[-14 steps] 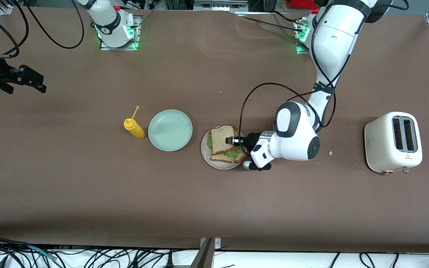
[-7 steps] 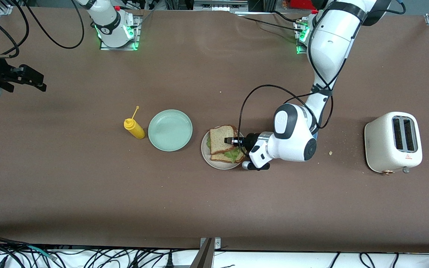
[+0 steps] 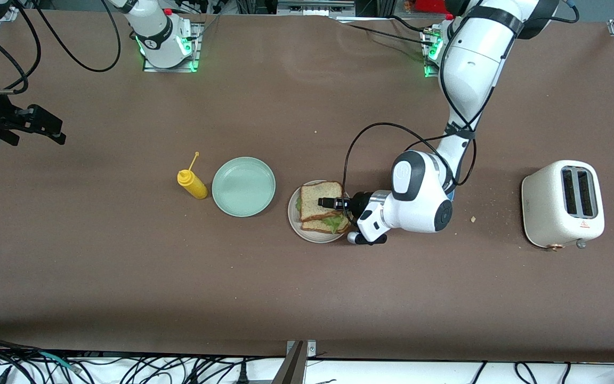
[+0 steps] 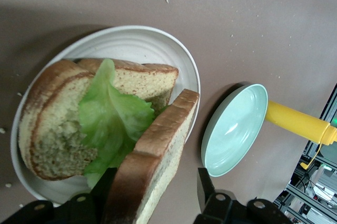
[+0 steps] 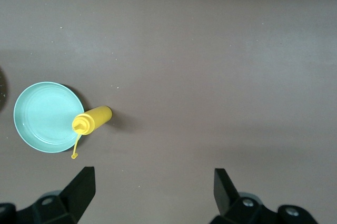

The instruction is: Make sandwich in beige plate with both arms

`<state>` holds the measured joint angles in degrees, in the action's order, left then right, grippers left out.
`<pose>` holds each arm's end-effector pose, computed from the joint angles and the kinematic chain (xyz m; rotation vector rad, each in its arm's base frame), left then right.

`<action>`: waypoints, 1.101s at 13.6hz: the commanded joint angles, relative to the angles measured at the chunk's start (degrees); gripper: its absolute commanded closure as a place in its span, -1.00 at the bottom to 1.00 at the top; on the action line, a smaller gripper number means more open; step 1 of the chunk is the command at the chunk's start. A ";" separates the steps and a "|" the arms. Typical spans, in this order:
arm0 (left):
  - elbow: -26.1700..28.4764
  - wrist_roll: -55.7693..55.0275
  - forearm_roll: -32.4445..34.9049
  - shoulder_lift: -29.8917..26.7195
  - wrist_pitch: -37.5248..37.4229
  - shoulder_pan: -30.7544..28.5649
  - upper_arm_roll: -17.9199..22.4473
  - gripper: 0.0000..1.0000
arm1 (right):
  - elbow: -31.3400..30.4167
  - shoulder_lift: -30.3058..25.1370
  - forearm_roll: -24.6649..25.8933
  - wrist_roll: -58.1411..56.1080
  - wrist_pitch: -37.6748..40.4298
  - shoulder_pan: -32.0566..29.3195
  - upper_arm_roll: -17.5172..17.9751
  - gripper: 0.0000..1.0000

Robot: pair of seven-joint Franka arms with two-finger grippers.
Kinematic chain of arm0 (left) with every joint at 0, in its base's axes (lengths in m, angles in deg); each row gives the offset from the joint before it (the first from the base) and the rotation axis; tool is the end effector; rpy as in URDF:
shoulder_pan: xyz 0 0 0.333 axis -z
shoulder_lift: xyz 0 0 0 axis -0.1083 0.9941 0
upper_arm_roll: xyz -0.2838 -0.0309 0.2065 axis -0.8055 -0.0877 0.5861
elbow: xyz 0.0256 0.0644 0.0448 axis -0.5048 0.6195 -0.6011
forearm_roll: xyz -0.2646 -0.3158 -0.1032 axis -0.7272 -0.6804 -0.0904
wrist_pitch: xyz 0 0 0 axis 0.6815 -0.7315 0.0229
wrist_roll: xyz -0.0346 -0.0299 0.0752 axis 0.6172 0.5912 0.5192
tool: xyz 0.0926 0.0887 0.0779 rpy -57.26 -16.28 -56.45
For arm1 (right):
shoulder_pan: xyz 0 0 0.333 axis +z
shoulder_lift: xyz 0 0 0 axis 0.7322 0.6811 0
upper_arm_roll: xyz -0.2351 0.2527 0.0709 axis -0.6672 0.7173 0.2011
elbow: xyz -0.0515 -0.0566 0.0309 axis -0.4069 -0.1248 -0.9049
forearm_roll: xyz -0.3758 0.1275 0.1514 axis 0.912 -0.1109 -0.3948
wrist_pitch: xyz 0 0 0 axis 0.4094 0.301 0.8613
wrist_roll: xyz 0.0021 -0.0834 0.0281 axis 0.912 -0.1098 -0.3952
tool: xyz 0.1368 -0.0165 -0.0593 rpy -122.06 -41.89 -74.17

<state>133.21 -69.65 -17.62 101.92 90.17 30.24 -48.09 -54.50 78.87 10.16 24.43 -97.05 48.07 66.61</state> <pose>0.6790 -0.3891 0.1882 2.3692 0.0611 -0.4026 0.6012 0.0018 0.5850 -3.1369 -0.0531 -0.0586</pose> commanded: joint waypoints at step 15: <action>-1.32 -3.88 13.95 -6.14 -1.21 -0.82 15.91 -0.99 | -0.10 -0.38 -0.80 0.70 0.57 -0.29 -0.01 -1.00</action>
<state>131.19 -71.69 -7.88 98.10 90.59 29.20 -34.15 -54.60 78.87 10.15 24.46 -96.88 48.06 66.47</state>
